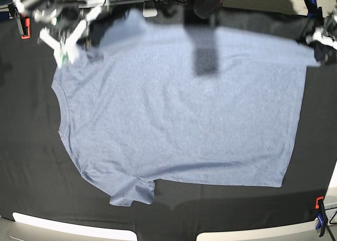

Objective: Layout the t-shirt on the table in an organized manner, then fold the t-shirt properly
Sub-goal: 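Grasp the shirt edges with both grippers and lift them, then fold the grasped edge over the shirt body with both grippers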

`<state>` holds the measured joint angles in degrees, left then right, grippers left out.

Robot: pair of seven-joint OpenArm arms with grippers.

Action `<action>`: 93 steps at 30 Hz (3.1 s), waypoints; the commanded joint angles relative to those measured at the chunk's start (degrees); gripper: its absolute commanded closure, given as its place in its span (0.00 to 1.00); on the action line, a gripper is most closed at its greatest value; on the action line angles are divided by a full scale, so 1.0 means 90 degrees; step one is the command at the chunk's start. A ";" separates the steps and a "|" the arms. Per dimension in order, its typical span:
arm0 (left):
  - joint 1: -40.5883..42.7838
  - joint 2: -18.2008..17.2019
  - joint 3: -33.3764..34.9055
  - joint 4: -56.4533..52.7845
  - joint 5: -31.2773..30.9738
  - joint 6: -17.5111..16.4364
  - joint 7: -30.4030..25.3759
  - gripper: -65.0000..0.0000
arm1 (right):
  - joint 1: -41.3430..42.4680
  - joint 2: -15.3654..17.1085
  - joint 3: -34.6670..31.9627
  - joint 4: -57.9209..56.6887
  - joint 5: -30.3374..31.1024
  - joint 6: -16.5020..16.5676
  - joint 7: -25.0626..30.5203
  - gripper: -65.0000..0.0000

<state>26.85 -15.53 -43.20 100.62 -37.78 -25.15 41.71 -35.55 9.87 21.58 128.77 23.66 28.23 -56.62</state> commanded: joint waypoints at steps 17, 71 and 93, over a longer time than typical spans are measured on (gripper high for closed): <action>-0.1319 -0.0095 0.1163 -0.0068 0.1226 0.0488 -0.1304 1.00 | 0.2047 0.0561 0.0002 -0.1664 0.0121 0.0053 0.0493 1.00; -0.2050 -0.0933 0.1175 -0.2463 -0.0078 -0.0444 -0.0401 0.62 | 0.3084 0.1474 -0.1562 -0.2426 -0.0374 0.0049 0.0692 0.55; -0.1994 -0.0061 0.1163 -0.1224 0.1770 -0.0495 -0.0328 0.62 | 0.3084 0.1474 -0.1562 -0.2426 -0.0369 0.0049 0.0668 0.55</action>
<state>9.39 -15.00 -32.36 88.60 -20.91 -29.45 40.38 -8.56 22.37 7.18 105.80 19.86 28.49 -51.66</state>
